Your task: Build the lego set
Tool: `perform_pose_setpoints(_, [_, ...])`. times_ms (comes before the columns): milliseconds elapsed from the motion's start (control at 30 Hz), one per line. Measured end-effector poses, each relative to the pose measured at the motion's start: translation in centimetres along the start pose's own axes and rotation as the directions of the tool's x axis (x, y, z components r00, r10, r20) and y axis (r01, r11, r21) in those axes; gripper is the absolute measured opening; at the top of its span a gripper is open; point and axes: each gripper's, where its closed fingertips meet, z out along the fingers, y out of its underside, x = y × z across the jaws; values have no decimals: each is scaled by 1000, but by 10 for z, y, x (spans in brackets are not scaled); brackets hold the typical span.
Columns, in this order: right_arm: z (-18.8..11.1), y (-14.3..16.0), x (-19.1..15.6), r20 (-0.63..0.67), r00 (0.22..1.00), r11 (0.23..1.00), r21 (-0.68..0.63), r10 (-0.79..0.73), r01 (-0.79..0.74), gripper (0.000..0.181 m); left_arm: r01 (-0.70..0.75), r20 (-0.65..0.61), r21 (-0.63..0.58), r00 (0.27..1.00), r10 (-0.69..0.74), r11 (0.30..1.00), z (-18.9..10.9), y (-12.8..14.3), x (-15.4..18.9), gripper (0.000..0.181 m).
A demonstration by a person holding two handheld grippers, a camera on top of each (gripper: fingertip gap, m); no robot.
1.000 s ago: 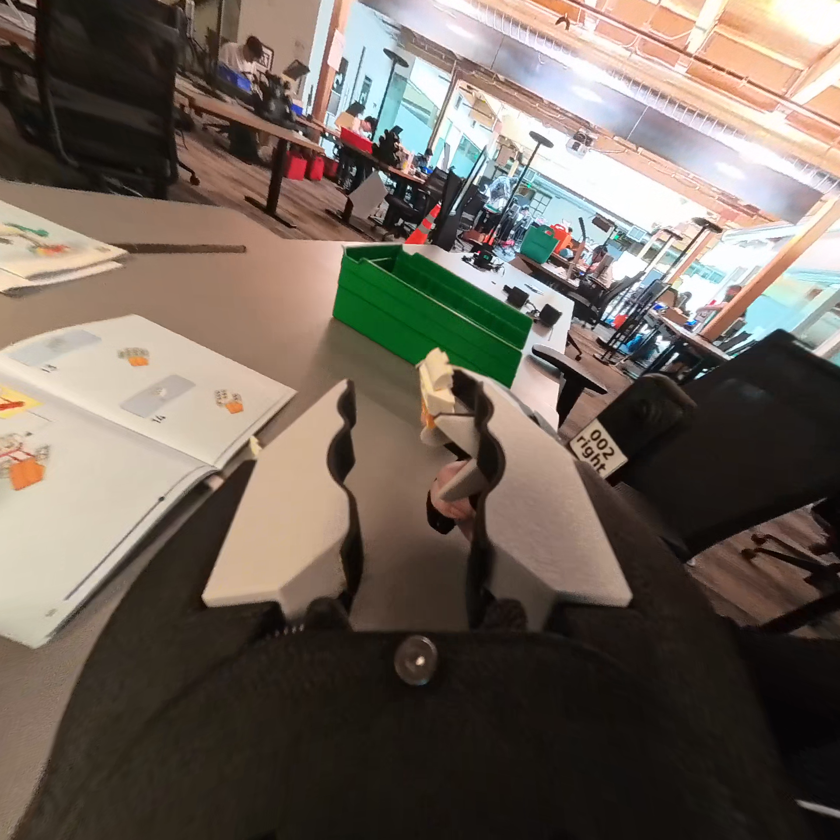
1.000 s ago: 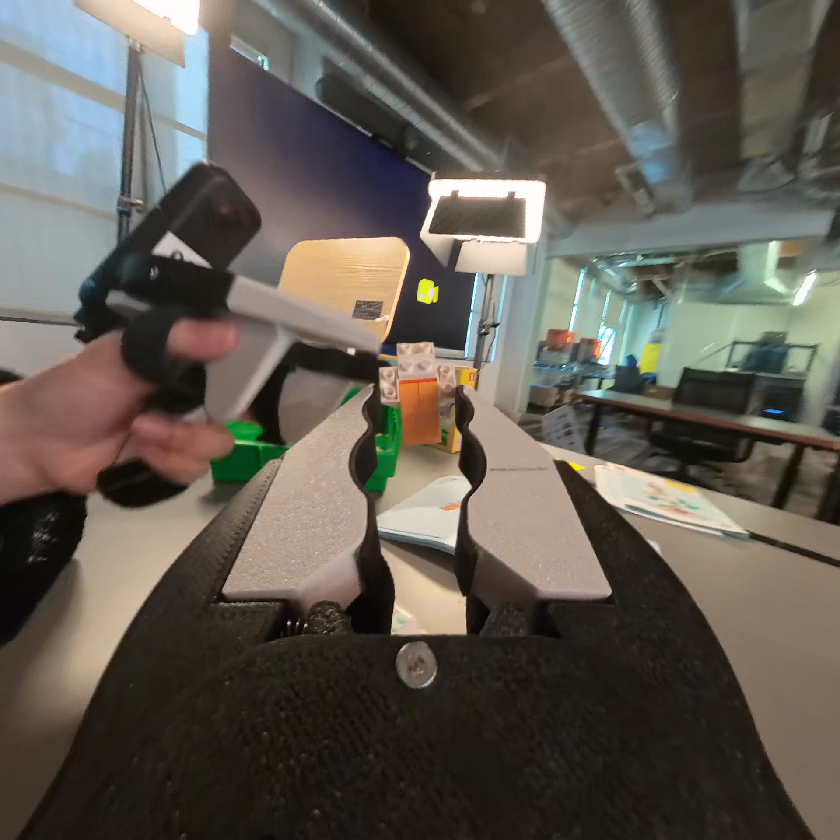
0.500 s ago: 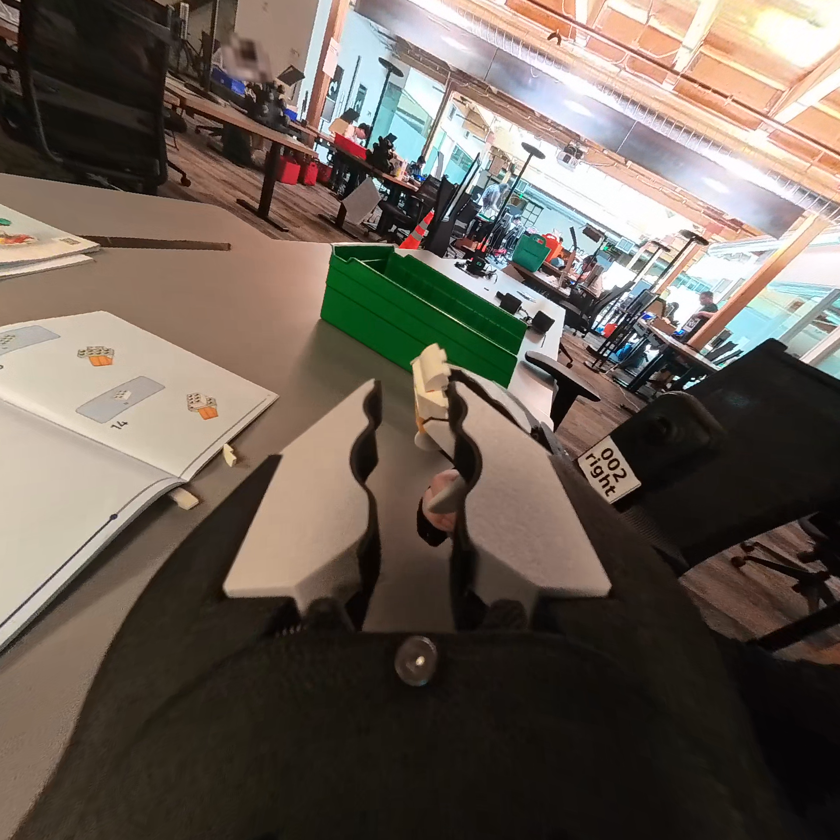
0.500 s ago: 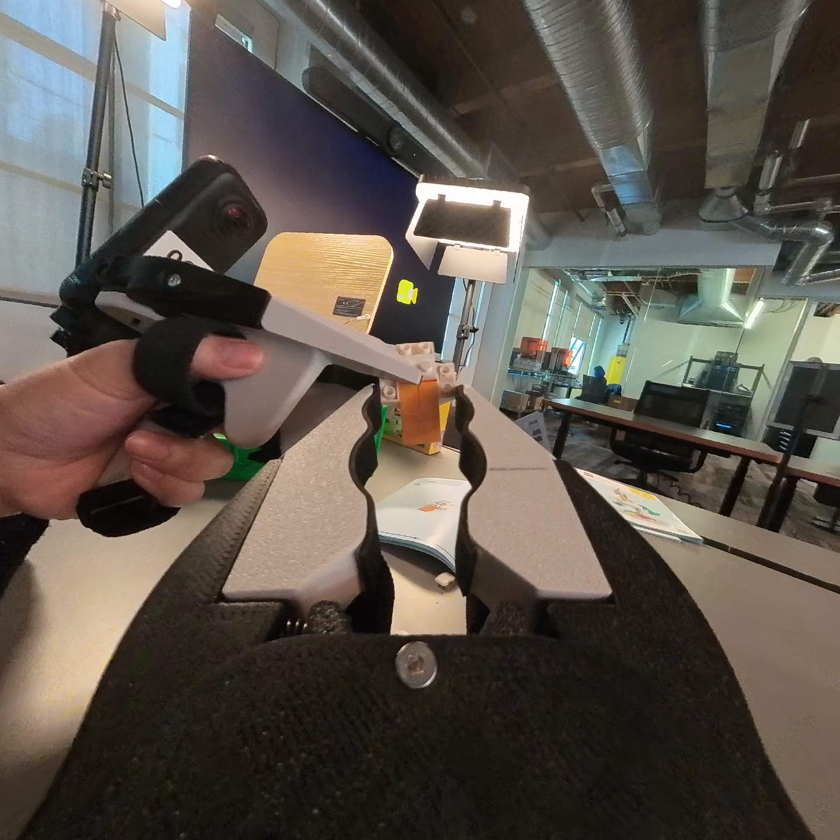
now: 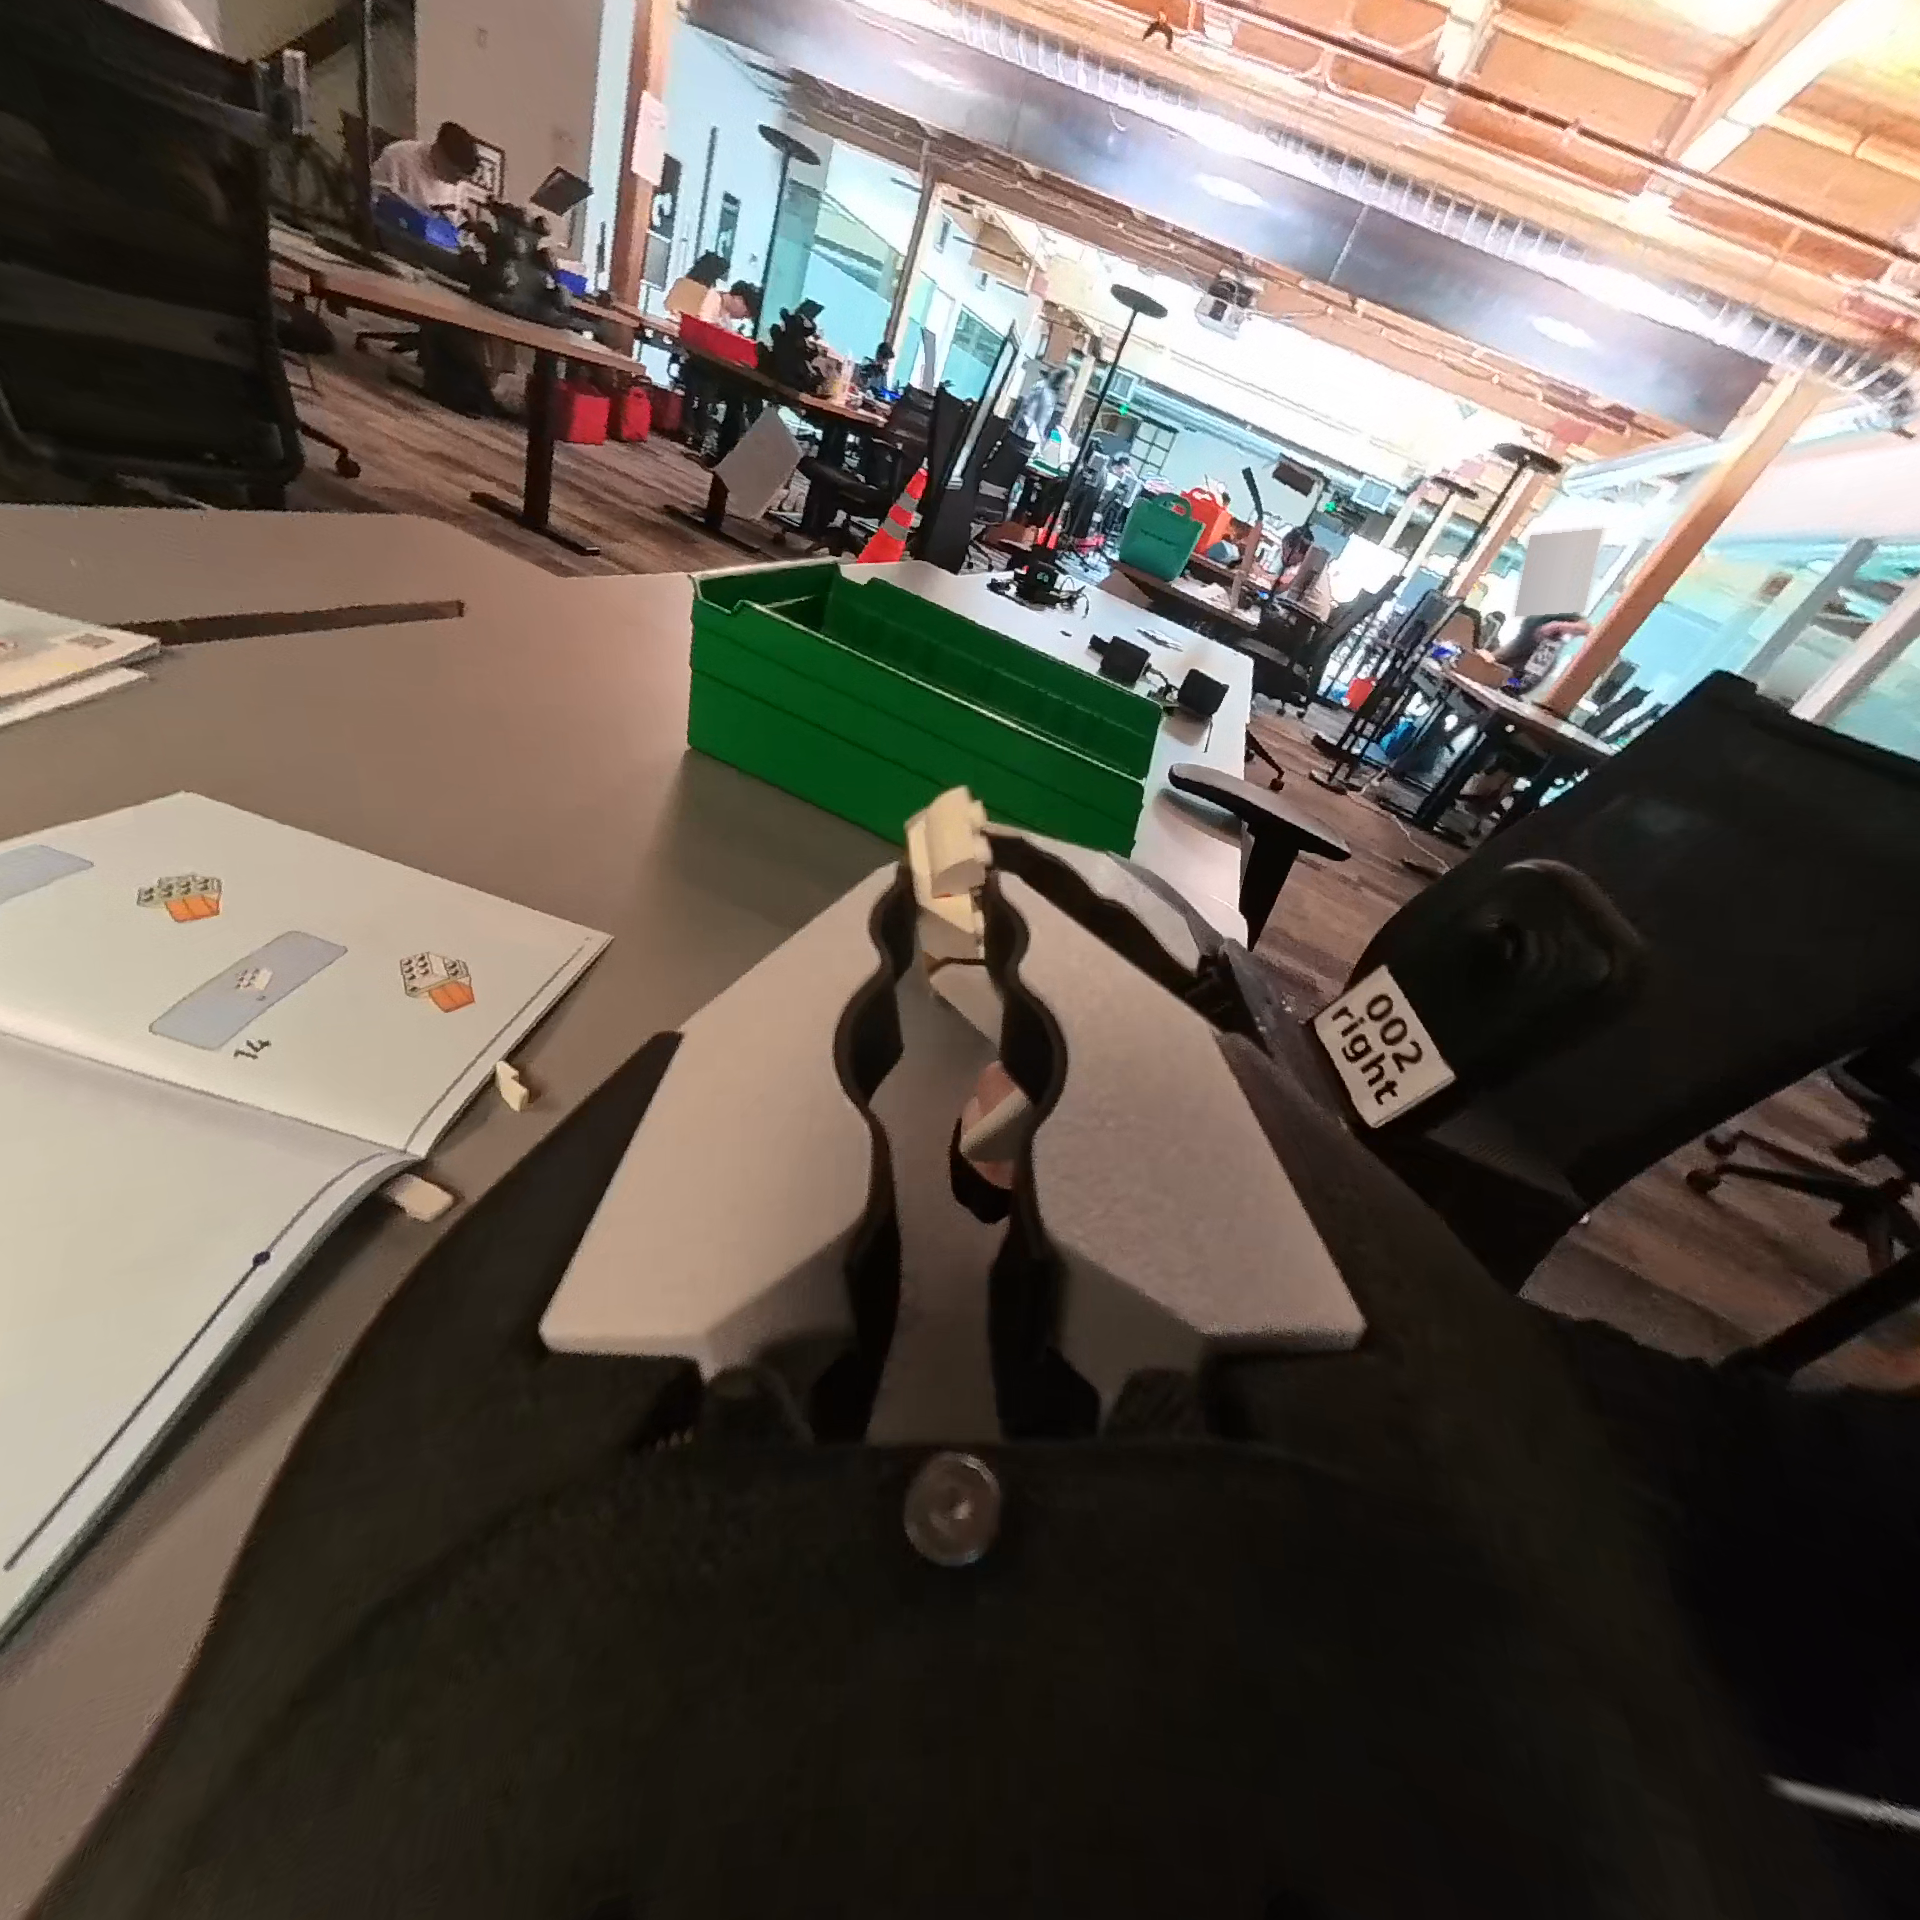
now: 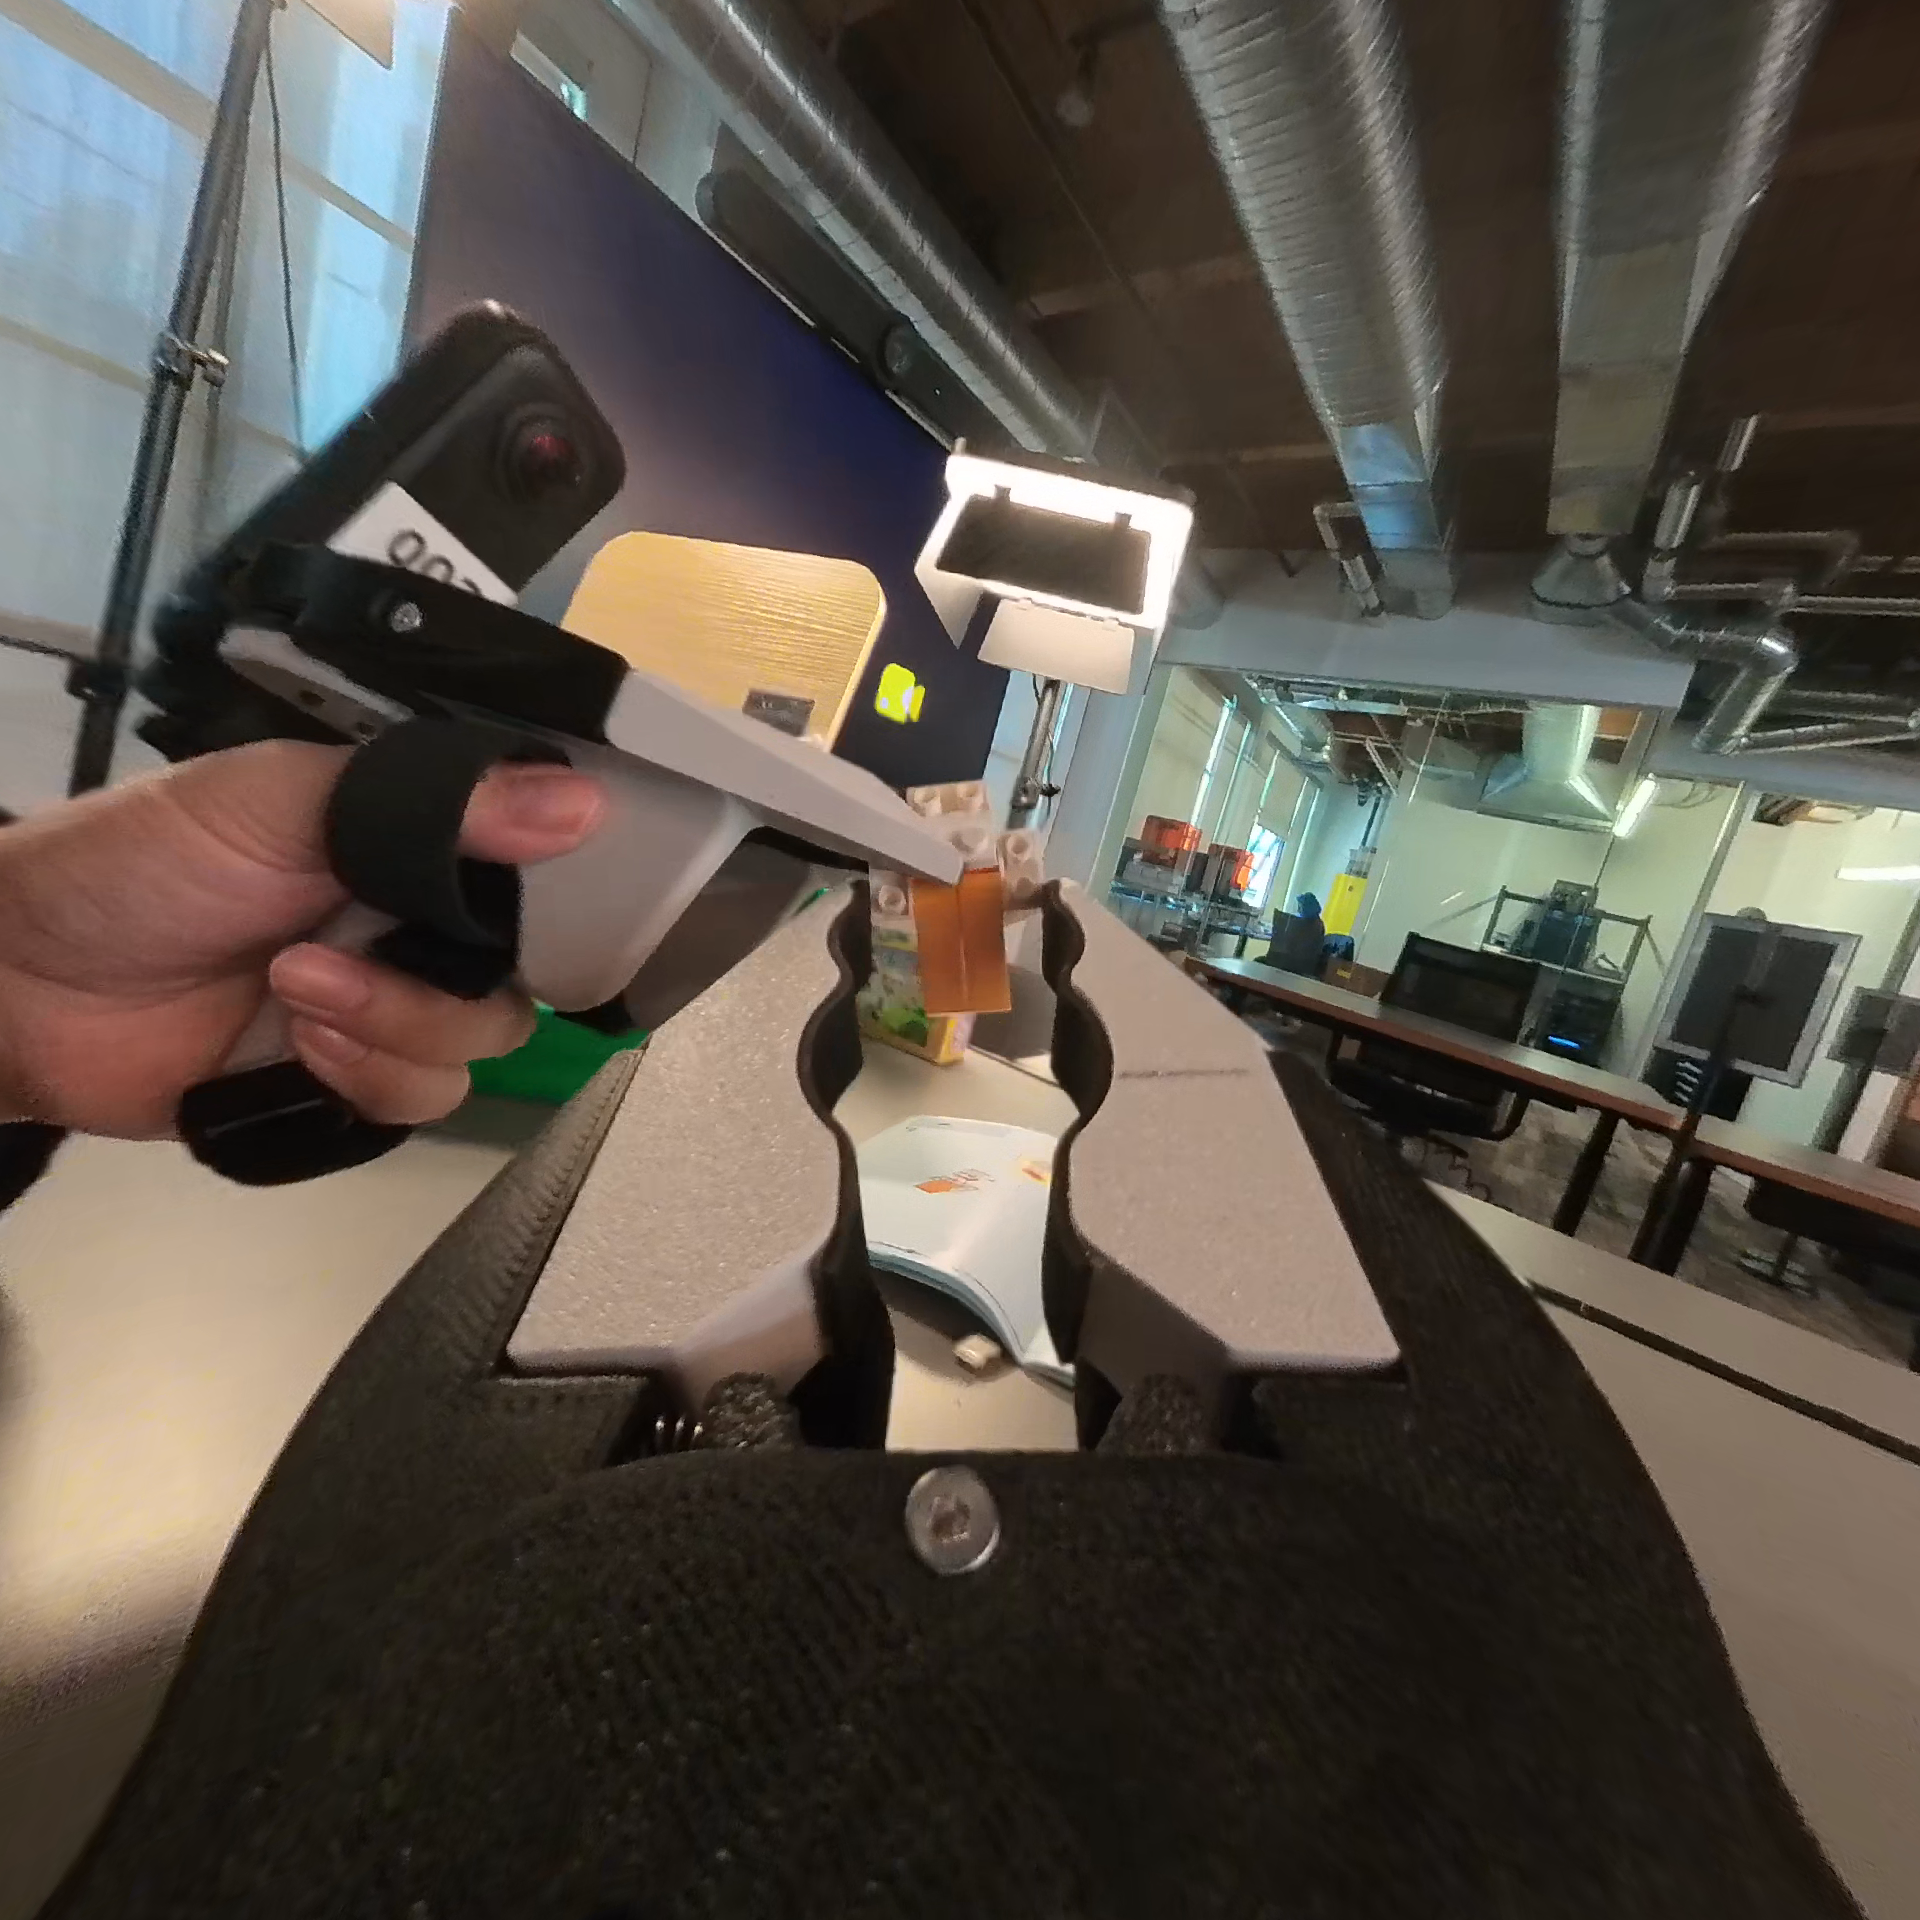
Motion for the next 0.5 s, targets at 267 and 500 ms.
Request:
perform_pose_setpoints(267, [-1, -7, -21, 257, 903, 935, -8, 345, -355, 30, -29, -233, 54, 972, 41, 998, -22, -15, 13, 12])
perform_pose_setpoints(500, [-7, -21, -32, 457, 692, 789, -39, 559, -613, 14, -44, -422, 0, 906, 40, 999, -36, -10, 33, 11])
